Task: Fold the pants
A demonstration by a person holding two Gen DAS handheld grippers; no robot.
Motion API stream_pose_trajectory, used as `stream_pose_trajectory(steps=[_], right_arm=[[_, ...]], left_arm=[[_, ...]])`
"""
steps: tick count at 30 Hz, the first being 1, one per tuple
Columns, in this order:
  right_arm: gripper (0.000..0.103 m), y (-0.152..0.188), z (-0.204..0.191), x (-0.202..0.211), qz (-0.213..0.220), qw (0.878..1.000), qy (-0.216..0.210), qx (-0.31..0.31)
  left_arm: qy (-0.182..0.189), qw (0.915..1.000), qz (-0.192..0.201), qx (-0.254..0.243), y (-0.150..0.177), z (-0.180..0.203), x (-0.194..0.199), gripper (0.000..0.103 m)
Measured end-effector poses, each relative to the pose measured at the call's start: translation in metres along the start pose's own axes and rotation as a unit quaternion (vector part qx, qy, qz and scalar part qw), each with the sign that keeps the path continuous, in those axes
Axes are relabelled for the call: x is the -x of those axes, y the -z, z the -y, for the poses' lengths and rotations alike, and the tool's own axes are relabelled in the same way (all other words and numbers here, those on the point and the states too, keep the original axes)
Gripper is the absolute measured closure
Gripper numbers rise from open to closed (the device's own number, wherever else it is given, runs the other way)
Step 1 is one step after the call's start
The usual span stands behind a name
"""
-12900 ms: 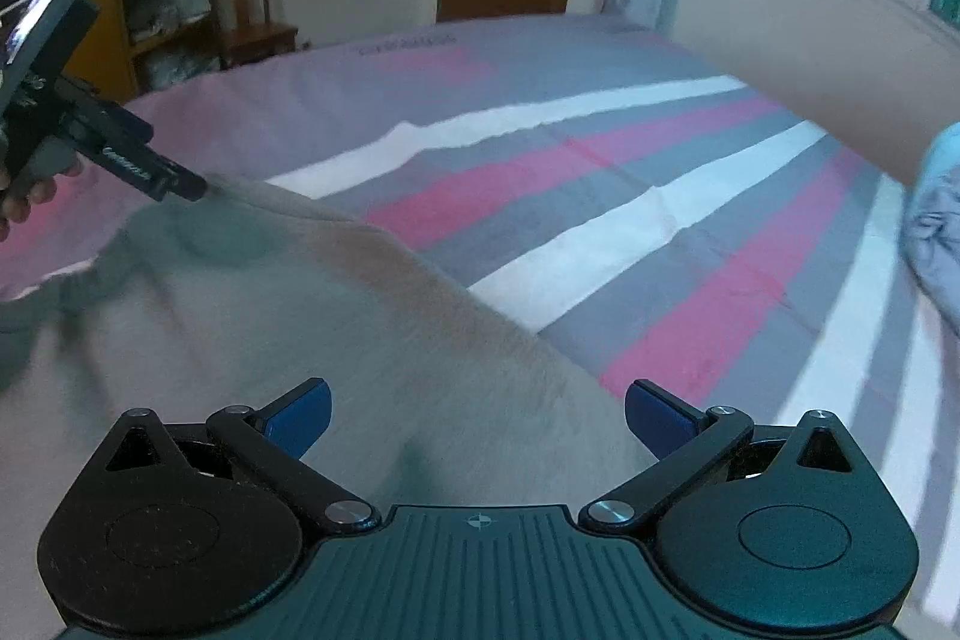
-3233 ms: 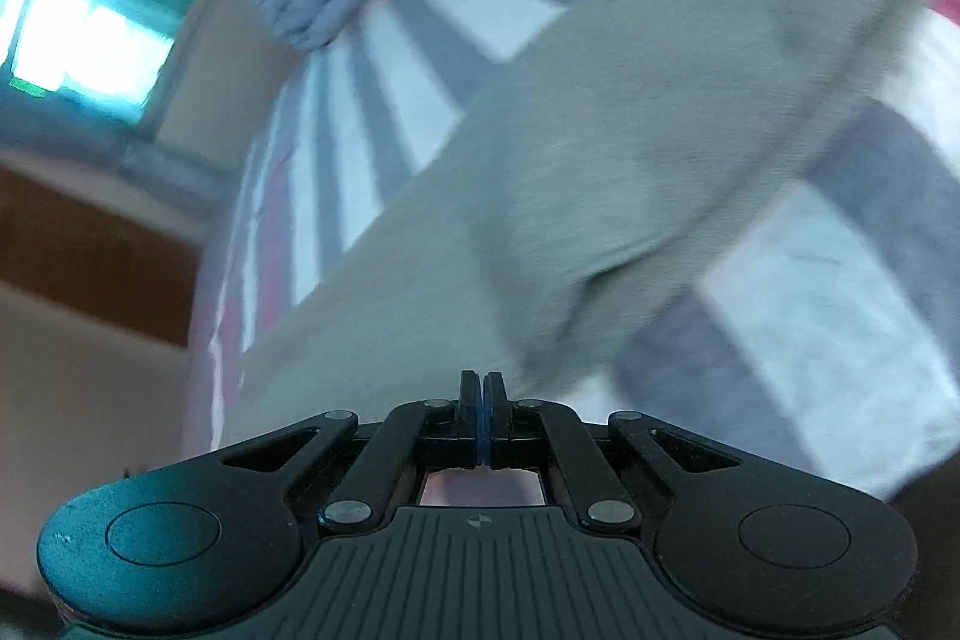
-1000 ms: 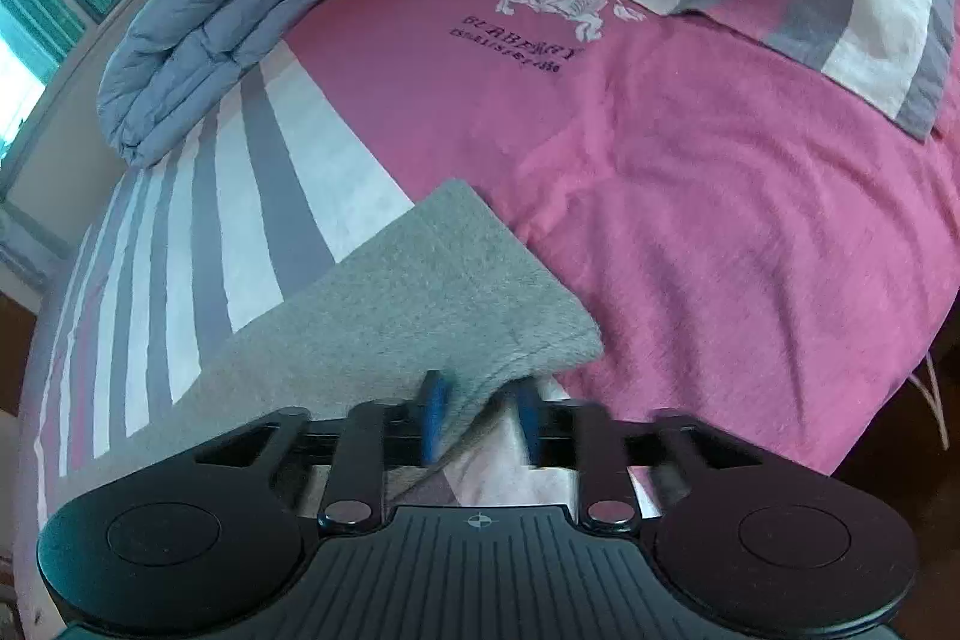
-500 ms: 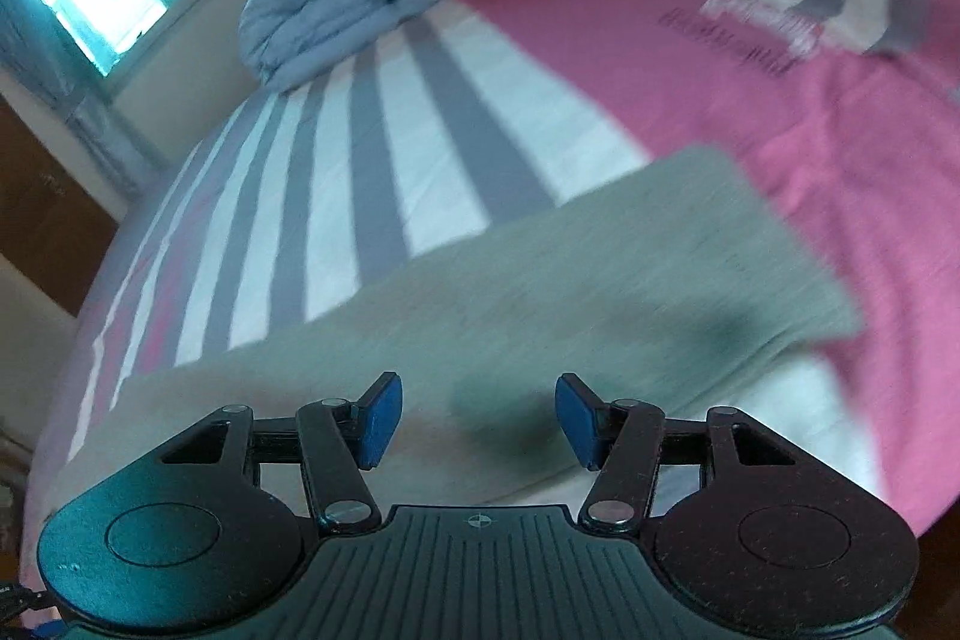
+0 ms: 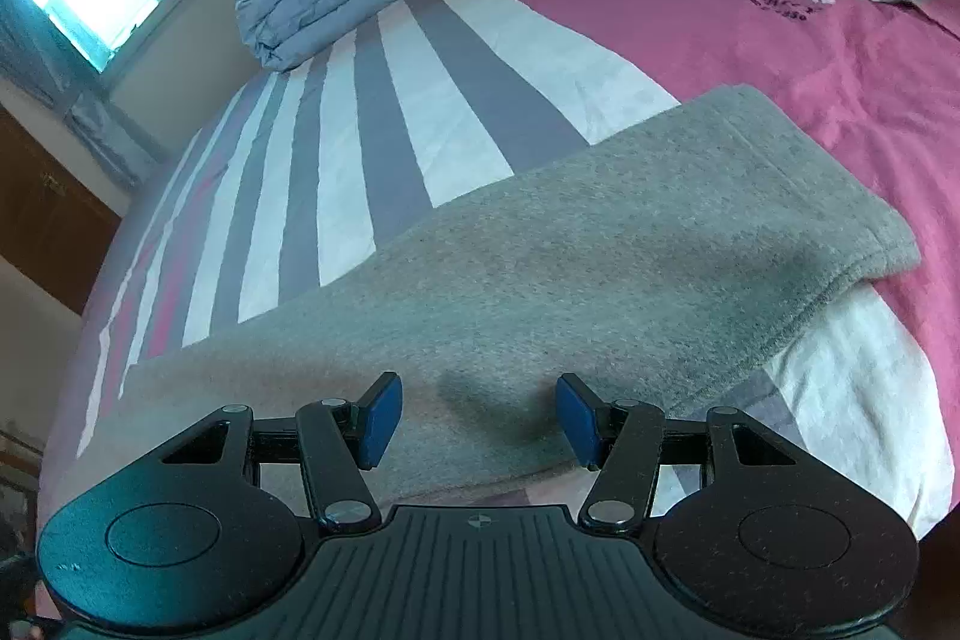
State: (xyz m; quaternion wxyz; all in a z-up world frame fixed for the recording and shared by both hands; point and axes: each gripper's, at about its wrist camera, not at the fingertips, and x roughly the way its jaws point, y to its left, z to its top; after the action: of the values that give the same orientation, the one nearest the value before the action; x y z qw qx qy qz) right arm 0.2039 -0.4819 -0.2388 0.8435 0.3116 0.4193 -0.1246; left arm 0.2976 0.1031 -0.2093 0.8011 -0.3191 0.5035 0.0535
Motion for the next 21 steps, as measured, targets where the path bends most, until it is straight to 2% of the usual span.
stream_pose_trajectory(steps=[3,7,8,9,10,11,14,17,20,21], right_arm=[[0.046,0.003,-0.003,0.001,-0.001,1.000,0.004,0.005],[0.046,0.003,-0.007,-0.001,-0.001,1.000,0.007,0.007],[0.046,0.003,-0.008,-0.001,-0.001,1.000,0.005,0.008],[0.046,0.004,-0.010,-0.002,-0.003,1.000,0.004,0.010],[0.046,0.005,-0.012,-0.003,-0.004,1.000,0.003,0.015],[0.046,0.006,-0.015,-0.004,-0.006,1.000,0.003,0.022],[0.046,0.012,-0.022,-0.012,-0.016,0.999,0.000,0.034],[0.046,0.015,-0.028,-0.016,-0.020,0.999,-0.006,0.037],[0.046,0.016,-0.031,-0.019,-0.021,0.999,-0.011,0.037],[0.046,0.017,-0.032,-0.020,-0.022,0.999,-0.012,0.035]], left_arm=[[0.004,0.9997,0.014,0.021,-0.001,-0.003,0.005,0.092],[0.031,0.9979,0.045,0.034,-0.003,-0.010,0.026,0.093],[0.036,0.9978,0.052,0.018,-0.004,-0.007,0.029,0.093],[0.024,0.9982,0.054,-0.007,-0.003,-0.007,0.026,0.093],[0.009,0.9994,0.027,-0.017,-0.003,-0.009,0.013,0.092],[0.008,0.9998,0.009,-0.014,-0.001,-0.015,0.005,0.088],[0.004,0.9989,0.021,-0.042,-0.002,-0.008,0.020,0.082],[0.013,0.9976,0.038,-0.055,-0.014,-0.002,0.046,0.083],[0.012,0.9982,0.046,-0.036,-0.032,-0.010,0.058,0.066],[0.006,0.9987,0.045,-0.023,-0.039,-0.014,0.058,0.067]])
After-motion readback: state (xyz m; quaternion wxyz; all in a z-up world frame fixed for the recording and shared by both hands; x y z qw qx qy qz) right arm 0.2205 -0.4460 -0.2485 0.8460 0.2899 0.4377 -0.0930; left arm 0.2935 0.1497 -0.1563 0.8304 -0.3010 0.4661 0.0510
